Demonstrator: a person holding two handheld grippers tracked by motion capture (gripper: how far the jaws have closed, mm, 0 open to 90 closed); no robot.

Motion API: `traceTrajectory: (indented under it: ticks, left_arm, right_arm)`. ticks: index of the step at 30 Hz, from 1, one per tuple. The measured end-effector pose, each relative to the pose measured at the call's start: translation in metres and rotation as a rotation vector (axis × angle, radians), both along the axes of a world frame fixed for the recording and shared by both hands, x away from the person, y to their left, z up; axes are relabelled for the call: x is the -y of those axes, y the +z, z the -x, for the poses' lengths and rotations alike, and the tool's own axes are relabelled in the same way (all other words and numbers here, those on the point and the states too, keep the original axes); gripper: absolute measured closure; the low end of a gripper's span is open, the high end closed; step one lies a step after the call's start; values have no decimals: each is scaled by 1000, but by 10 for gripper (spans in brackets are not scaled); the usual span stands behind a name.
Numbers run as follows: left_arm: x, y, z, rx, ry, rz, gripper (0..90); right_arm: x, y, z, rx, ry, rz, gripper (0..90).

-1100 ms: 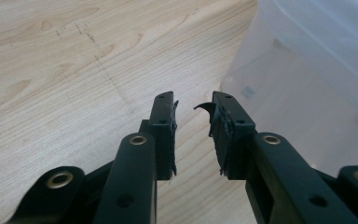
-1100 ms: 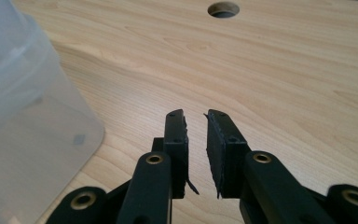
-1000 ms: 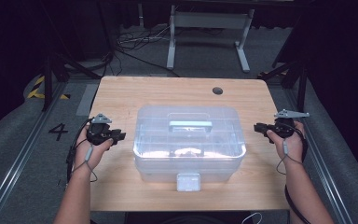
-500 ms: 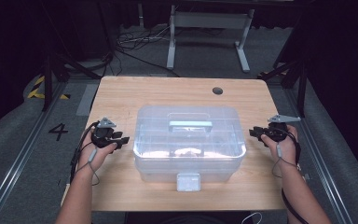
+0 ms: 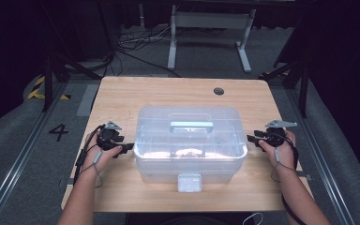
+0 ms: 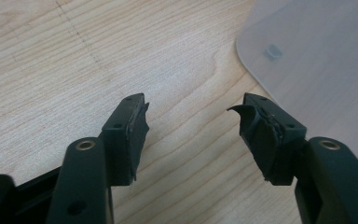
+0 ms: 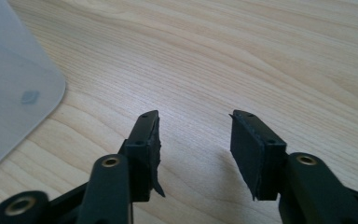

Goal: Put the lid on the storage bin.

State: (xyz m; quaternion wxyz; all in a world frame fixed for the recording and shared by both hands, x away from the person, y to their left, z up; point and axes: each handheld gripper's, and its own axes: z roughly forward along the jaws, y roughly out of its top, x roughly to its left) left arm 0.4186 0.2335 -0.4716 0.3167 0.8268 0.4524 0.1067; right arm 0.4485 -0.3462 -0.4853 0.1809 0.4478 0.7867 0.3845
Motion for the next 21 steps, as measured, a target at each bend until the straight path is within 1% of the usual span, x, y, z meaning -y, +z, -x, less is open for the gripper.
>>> traceTrajectory:
  ticks: [1, 3, 4, 5, 6, 7, 9, 11, 14, 15, 16, 17, 20, 21]
  left_arm:
    - [1, 0, 0, -2, 10, -2, 387]
    - [2, 0, -1, 17, 26, -9, 372]
    - [3, 0, 0, 19, 39, -7, 364]
    - [4, -1, -1, 34, 55, -11, 357]
    - [4, -1, -1, 33, 56, -22, 354]
    - [4, -1, -1, 33, 56, -22, 346]
    - [5, -1, -2, 23, 54, -33, 340]
    - [5, -1, -1, 13, 68, -36, 337]
    - [3, 0, -1, 1, 67, -27, 351]
    - [2, 0, -1, -14, 61, -24, 351]
    - [0, 1, -1, -19, 64, -22, 359]
    - [-1, 1, 0, -20, 73, -19, 359]
    - [-5, 4, 0, -22, 69, -13, 358]
    - [-6, 4, 1, -13, 74, -14, 354]
  right_arm:
    - [-2, -1, 0, 1, 6, 7, 499]
    - [-6, -3, 2, 14, 13, 10, 460]
    - [-7, -3, 3, 15, 17, 15, 452]
    - [-9, -4, 4, 20, 21, 18, 441]
    - [-10, -4, 4, 19, 24, 15, 436]
    - [-10, -4, 4, 19, 24, 15, 436]
    - [-11, -7, 4, 13, 26, 13, 427]
    - [-10, -9, 3, 10, 25, 17, 421]
    - [-8, -9, 2, 11, 23, 14, 415]
    - [-8, -9, 2, 9, 22, 12, 412]
    - [-8, -9, 2, 12, 21, 12, 411]
    - [-8, -8, 2, 14, 19, 12, 410]
    - [-7, -8, 1, 19, 16, 13, 406]
    - [-7, -8, 0, 20, 16, 15, 406]
